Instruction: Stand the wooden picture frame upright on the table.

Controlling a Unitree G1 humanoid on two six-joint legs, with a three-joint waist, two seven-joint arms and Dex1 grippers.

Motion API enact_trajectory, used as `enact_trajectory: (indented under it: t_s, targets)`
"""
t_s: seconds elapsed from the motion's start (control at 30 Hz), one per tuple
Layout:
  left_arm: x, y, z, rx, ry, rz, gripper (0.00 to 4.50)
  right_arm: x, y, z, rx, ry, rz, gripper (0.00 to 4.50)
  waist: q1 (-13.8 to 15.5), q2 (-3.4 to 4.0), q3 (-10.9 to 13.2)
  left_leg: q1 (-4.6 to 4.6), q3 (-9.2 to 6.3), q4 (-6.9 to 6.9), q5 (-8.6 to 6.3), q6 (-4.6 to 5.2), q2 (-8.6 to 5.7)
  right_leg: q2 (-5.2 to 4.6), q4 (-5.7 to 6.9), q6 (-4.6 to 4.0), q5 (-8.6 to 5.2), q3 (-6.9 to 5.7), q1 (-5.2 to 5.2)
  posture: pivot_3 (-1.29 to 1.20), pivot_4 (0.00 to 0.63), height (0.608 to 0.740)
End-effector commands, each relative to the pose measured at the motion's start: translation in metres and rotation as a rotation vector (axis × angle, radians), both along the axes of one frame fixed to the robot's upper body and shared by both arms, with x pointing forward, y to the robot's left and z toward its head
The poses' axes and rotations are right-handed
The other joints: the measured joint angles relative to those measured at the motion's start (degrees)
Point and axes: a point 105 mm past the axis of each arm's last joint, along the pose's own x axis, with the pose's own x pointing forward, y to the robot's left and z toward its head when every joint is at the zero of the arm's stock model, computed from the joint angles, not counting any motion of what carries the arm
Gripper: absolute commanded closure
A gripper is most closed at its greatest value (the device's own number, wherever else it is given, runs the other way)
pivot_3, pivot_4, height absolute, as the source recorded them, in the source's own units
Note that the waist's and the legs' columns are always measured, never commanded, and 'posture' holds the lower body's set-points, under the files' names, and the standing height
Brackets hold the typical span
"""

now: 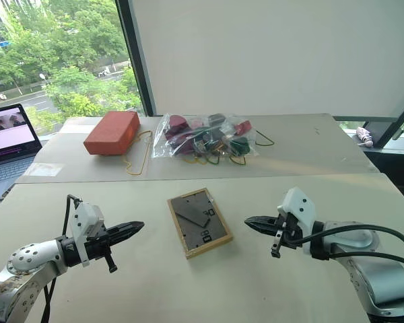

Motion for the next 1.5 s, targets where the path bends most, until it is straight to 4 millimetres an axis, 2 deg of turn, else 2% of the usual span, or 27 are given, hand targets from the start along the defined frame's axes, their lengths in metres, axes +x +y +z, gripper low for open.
enact_trajectory:
  t_s: [0.03,0.1,0.13,0.27,0.4,0.53,0.67,0.8,0.97,1.13,1.2,1.3,1.33,1.4,1.5]
  targets:
    - [0.008,0.000,0.000,0.006,-0.028,0.043,4.44,0.023,-0.009,-0.007,-0.106,-0.054,-0.077,4.50,0.00,0.00,0.00,0.00,0.00,0.00,0.00,0.00,0.00,0.00,0.00,0.00,0.00,0.00,0.00,0.00,0.150,0.740]
    - [0.021,0.001,-0.019,0.077,-0.017,0.077,4.44,0.057,-0.018,-0.034,-0.234,-0.047,-0.208,4.50,-0.33,-0.01,-0.01,0.18,0.09,0.01,0.00,0.00,0.00,0.00,0.00,0.00,0.01,0.06,0.12,0.00,0.150,0.740]
    - [0.027,0.002,-0.028,0.113,-0.009,0.096,4.44,0.067,-0.018,-0.041,-0.268,-0.056,-0.243,4.50,-0.37,-0.06,0.01,0.29,0.14,0.04,0.01,-0.02,-0.01,0.00,0.01,-0.01,0.02,0.07,0.25,0.00,0.150,0.740]
    - [0.050,-0.007,-0.042,0.164,-0.027,0.108,4.44,0.084,0.004,-0.055,-0.292,-0.094,-0.255,4.50,-0.20,-0.06,0.02,0.44,0.10,-0.09,0.03,-0.05,0.01,0.04,0.04,-0.08,0.01,0.05,0.32,0.00,0.150,0.740]
    - [0.071,-0.017,-0.048,0.207,-0.045,0.110,4.44,0.078,0.023,-0.064,-0.307,-0.095,-0.211,4.50,-0.24,-0.09,0.00,-0.07,0.08,0.07,0.20,-0.36,0.00,0.00,0.41,-0.02,0.05,0.02,-0.13,0.00,0.150,0.740]
    - [0.089,-0.036,-0.048,0.251,-0.084,0.073,4.44,0.048,0.048,-0.065,-0.266,-0.047,-0.097,4.50,-0.10,-0.09,0.00,-0.06,0.06,0.07,0.07,-0.13,-0.05,-0.04,0.42,0.00,0.06,0.00,-0.11,0.00,0.150,0.740]
    - [0.096,-0.047,-0.049,0.259,-0.106,0.042,4.44,0.026,0.061,-0.061,-0.235,0.001,-0.047,4.50,-0.20,-0.09,-0.01,-0.05,0.03,0.08,0.05,-0.08,-0.05,-0.03,0.43,0.00,0.05,-0.01,-0.09,0.00,0.150,0.740]
    - [0.101,-0.056,-0.046,0.231,-0.118,0.032,4.44,0.023,0.062,-0.057,-0.223,0.015,-0.074,4.50,-0.02,-0.09,0.00,-0.05,0.01,0.14,0.05,-0.09,-0.07,-0.03,0.44,0.00,0.05,-0.01,-0.06,0.00,0.150,0.740]
    - [0.101,-0.051,-0.041,0.218,-0.131,0.035,4.44,0.024,0.059,-0.055,-0.217,0.026,-0.101,4.50,0.02,-0.09,0.00,-0.05,-0.01,0.15,0.05,-0.09,-0.08,-0.04,0.45,0.01,0.05,-0.01,-0.06,0.00,0.150,0.740]
    - [0.094,-0.027,-0.039,0.276,-0.153,0.031,4.44,0.023,0.055,-0.061,-0.231,0.044,-0.118,4.50,-0.41,-0.09,0.00,-0.04,-0.01,0.14,0.05,-0.08,-0.07,-0.03,0.46,0.00,0.05,-0.01,-0.09,0.00,0.150,0.740]
    - [0.091,-0.015,-0.032,0.308,-0.206,0.037,4.44,0.026,0.052,-0.063,-0.238,0.045,-0.131,4.50,-0.68,-0.09,0.00,-0.04,-0.01,0.11,0.05,-0.08,-0.04,-0.01,0.48,-0.01,0.05,-0.01,-0.13,0.00,0.150,0.740]
    - [0.082,-0.004,-0.015,0.416,-0.427,-0.029,4.44,0.030,0.047,-0.065,-0.245,0.048,-0.145,4.50,-0.80,-0.09,0.00,-0.04,-0.04,0.11,0.05,-0.08,-0.04,0.00,0.46,-0.01,0.04,-0.01,-0.13,0.00,0.150,0.740]
    - [0.075,-0.006,-0.012,0.467,-0.522,-0.092,4.20,0.032,0.047,-0.066,-0.248,0.050,-0.148,4.50,-0.71,-0.09,0.00,-0.04,-0.04,0.11,0.05,-0.09,-0.04,0.00,0.43,-0.01,0.05,-0.01,-0.13,0.00,0.150,0.740]
    - [0.050,-0.014,-0.020,0.611,-0.739,-0.331,3.73,0.035,0.045,-0.066,-0.248,0.052,-0.151,4.50,-0.33,-0.09,0.00,-0.04,-0.04,0.11,0.06,-0.10,-0.04,-0.02,0.36,-0.01,0.05,-0.02,-0.12,0.00,0.150,0.740]
    - [0.032,-0.021,-0.030,0.669,-0.937,-0.511,2.67,0.036,0.047,-0.066,-0.234,0.063,-0.134,4.50,0.04,-0.03,-0.04,0.02,0.05,0.06,0.06,-0.11,-0.05,-0.05,0.07,-0.01,0.05,0.00,-0.06,0.00,0.150,0.740]
